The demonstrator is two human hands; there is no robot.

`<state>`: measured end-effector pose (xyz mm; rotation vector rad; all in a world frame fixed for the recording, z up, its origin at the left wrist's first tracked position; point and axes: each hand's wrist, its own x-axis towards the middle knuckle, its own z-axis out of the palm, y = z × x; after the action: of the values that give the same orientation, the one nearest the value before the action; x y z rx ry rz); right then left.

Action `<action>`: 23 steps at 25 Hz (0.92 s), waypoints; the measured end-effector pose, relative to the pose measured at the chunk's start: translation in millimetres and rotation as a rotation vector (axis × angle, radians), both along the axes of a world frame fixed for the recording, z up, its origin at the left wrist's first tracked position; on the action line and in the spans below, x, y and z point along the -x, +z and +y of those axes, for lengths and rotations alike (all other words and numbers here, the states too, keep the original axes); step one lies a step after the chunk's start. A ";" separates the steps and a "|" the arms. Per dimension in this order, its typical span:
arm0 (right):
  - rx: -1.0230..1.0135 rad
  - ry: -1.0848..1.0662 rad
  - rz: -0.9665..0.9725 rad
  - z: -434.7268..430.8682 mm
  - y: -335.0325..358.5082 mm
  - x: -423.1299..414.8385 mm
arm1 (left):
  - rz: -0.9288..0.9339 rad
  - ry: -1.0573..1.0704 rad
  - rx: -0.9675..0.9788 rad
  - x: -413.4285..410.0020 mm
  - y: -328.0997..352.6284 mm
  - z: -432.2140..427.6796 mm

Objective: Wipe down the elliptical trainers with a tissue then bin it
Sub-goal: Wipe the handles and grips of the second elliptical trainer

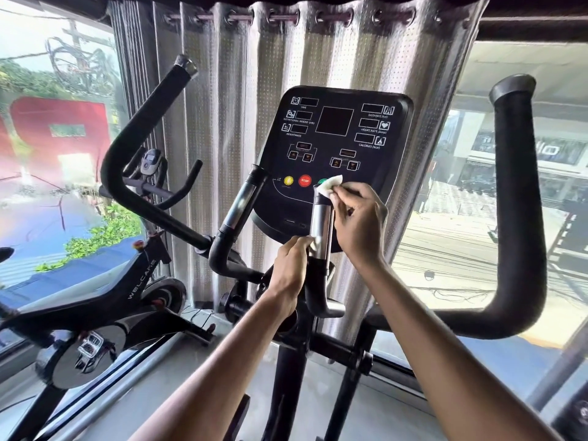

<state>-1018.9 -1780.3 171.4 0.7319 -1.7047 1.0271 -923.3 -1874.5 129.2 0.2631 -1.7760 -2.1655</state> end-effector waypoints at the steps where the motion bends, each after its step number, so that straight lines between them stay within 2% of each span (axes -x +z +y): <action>1: -0.058 -0.014 0.034 0.4 7.3 2.8 | -0.009 -0.002 0.016 1.2 0.5 -0.1; 4: -0.247 -0.036 0.070 0.7 23.3 5.5 | -0.012 0.010 0.030 1.6 -0.4 2.2; 8: -0.610 -0.072 -0.247 -6.8 67.6 9.5 | -0.024 0.008 0.042 -0.6 0.0 0.6; 10: -0.718 -0.063 -0.326 -1.6 82.6 8.9 | -0.022 -0.017 0.052 -2.6 0.5 -1.0; 14: -0.640 -0.024 -0.253 10.1 82.7 14.6 | -0.014 -0.022 0.056 -0.8 -2.2 -3.8; 16: -0.686 -0.028 -0.301 5.8 78.7 18.0 | -0.017 -0.012 0.044 3.8 -4.1 -4.2; 18: -0.691 -0.022 -0.237 6.4 71.9 22.2 | -0.017 -0.013 0.042 6.7 -6.5 -4.6; 23: -0.454 -0.083 -0.073 3.5 51.7 6.4 | -0.012 -0.023 0.031 8.8 -12.4 -7.0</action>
<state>-1025.3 -1776.8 223.1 0.9083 -2.0428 0.6173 -932.1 -1881.5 116.8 0.2502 -1.8264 -2.1550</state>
